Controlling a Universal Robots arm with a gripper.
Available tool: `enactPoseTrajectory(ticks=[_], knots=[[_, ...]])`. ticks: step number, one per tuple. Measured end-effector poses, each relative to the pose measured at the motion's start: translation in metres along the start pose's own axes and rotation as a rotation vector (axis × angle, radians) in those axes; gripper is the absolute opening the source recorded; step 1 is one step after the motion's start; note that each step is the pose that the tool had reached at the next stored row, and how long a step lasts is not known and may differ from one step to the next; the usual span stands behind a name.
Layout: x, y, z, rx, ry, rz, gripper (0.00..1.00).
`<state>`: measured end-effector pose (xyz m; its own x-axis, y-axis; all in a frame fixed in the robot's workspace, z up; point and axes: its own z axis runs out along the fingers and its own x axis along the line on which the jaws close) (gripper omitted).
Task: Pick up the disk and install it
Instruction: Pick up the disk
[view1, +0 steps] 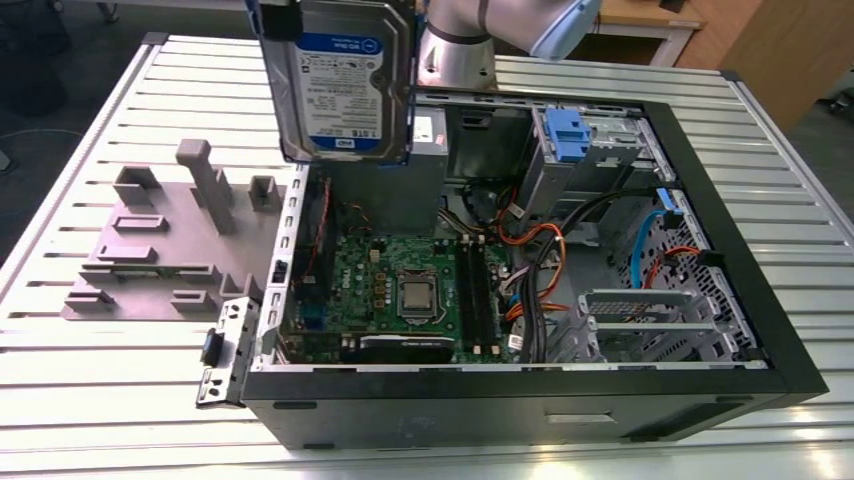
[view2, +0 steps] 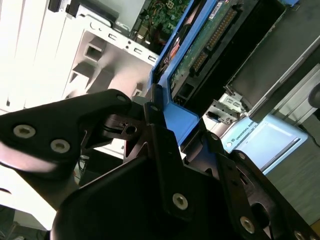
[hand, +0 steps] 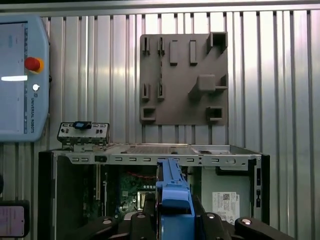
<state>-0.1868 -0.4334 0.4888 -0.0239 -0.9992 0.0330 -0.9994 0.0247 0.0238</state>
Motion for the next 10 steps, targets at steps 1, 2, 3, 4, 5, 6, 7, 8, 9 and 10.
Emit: enactPoseTrajectory(ticks=[1, 2, 3, 4, 5, 6, 7, 8, 9, 10], knots=[[0.0001, -0.0028, 0.0, 0.0, 0.0, 0.0, 0.36], [0.0003, -0.005, 0.0001, 0.0, 0.0, 0.0, 0.36], [0.0004, -0.0071, 0.0002, 0.0, 0.0, 0.0, 0.36], [0.0005, -0.0088, 0.0003, 0.0001, -0.0001, 0.0, 0.36], [0.0007, -0.0102, 0.0003, 0.0, 0.0, 0.0, 0.36], [0.001, -0.0113, 0.0005, 0.0001, -0.0002, 0.0, 0.36], [0.0013, -0.0119, 0.0006, 0.0001, -0.0001, 0.0, 0.36], [0.0016, -0.0121, 0.0006, 0.0, 0.0, 0.0, 0.36], [0.0023, -0.0123, 0.0008, -0.0001, 0.0, 0.0, 0.36], [0.0033, -0.0123, 0.001, 0.0, -0.0001, 0.0, 0.36]])
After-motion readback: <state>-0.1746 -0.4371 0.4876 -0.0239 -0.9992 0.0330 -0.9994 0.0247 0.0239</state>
